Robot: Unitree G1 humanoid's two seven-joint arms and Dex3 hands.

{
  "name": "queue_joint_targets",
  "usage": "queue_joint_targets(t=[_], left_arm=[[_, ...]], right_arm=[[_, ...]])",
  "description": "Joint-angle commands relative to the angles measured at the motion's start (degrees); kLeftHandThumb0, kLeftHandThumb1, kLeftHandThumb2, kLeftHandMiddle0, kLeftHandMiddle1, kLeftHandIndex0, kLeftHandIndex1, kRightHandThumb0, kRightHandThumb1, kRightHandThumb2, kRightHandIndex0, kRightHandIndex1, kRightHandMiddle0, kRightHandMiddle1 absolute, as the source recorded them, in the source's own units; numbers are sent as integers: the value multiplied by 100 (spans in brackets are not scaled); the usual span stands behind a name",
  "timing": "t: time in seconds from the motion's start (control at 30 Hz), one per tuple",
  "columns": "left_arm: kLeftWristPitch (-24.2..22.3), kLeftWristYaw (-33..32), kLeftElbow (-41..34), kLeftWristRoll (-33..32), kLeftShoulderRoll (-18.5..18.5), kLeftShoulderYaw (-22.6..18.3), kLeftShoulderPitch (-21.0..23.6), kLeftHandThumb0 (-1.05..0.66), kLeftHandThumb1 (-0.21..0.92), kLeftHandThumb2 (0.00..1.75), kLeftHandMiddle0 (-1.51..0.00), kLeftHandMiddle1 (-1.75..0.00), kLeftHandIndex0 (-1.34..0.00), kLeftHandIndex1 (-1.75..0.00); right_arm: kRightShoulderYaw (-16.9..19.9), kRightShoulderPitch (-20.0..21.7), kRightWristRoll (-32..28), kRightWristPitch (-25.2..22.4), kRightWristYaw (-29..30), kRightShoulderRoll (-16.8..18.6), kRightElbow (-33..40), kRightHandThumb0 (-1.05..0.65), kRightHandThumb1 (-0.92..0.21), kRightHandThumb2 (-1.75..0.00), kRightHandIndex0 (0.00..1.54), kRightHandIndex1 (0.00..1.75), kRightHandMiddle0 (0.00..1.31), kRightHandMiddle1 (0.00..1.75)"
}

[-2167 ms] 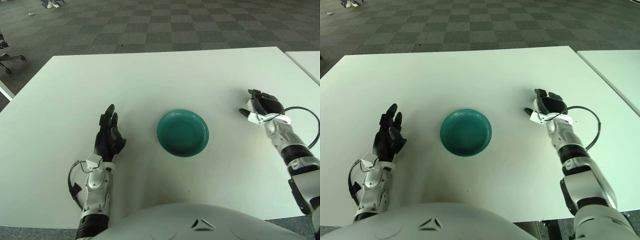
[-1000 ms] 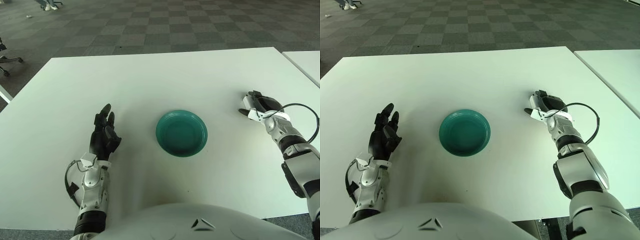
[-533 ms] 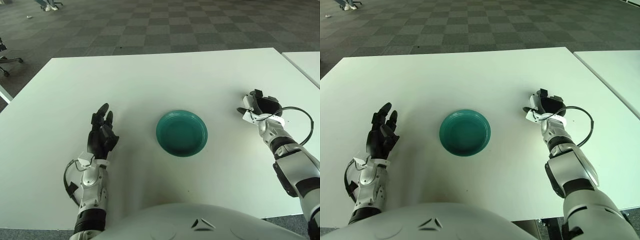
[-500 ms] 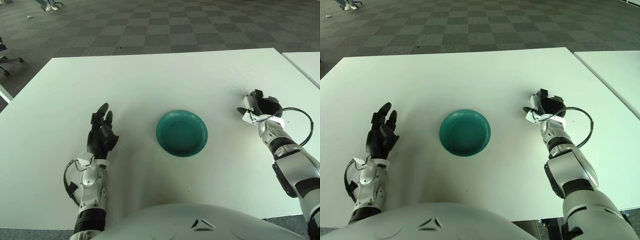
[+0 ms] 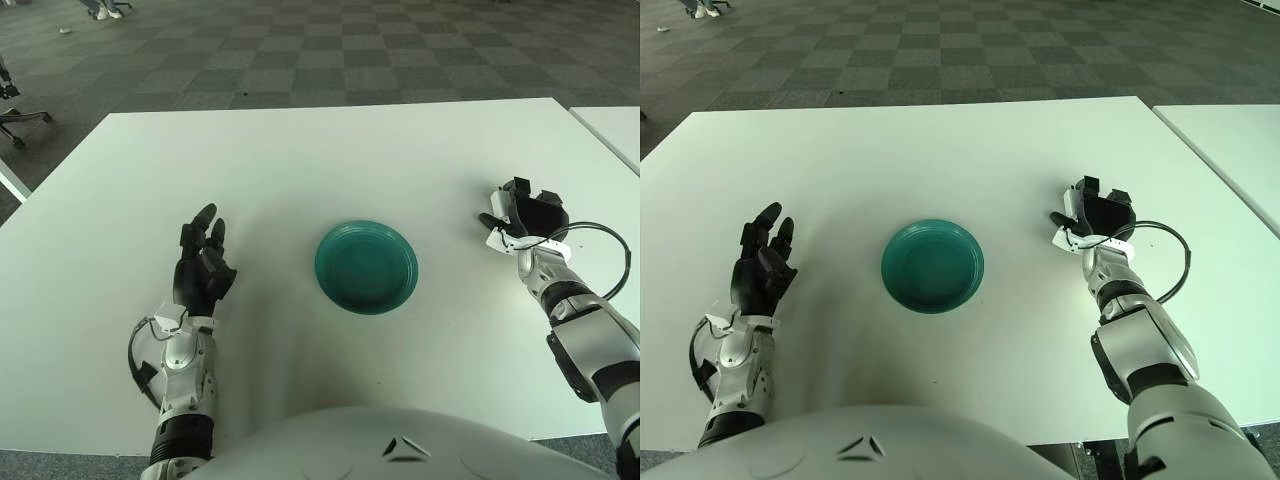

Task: Put the charger into the plate.

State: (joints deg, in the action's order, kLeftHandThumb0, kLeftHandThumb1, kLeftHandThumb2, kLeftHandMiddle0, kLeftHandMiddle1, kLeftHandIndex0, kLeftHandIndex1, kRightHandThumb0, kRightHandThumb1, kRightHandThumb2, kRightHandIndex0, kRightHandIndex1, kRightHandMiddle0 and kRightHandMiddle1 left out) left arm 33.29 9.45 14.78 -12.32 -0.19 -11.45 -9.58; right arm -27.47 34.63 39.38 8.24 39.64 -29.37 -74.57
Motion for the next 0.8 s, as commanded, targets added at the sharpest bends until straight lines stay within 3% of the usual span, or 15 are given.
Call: queue_joint_targets(t=[0.0,0.33,0.53,0.77], left_arm=[[258,-245,464,-52,-414,-51,-140,-94,92,96,-31,-3,0,-79],[362,-401,604,-137,-675,-150,43,-94,92,94,-35,-4,0,-82],[356,-357,517,-97,-644,-128,69,-94,92,95,-37,-5,0,-82],[378,-317,550,-132,-684,-133,74,-96,92,96,-38,-4,0,-84]], right_arm=[[-745,-1415,660,-131,-1132,218,-583,-41,-57,-99,87,175,42,175],[-886,-1297,583,-420,-1352,19,-598,-41,-56,-100,92,175,43,175],[-734,-995,389,-627,-1236,-118,-562,-41,-57,-99,92,175,42,175],[355,32,-620,-664,-1113,207,-392,-41,-55,-102,97,175,44,175]])
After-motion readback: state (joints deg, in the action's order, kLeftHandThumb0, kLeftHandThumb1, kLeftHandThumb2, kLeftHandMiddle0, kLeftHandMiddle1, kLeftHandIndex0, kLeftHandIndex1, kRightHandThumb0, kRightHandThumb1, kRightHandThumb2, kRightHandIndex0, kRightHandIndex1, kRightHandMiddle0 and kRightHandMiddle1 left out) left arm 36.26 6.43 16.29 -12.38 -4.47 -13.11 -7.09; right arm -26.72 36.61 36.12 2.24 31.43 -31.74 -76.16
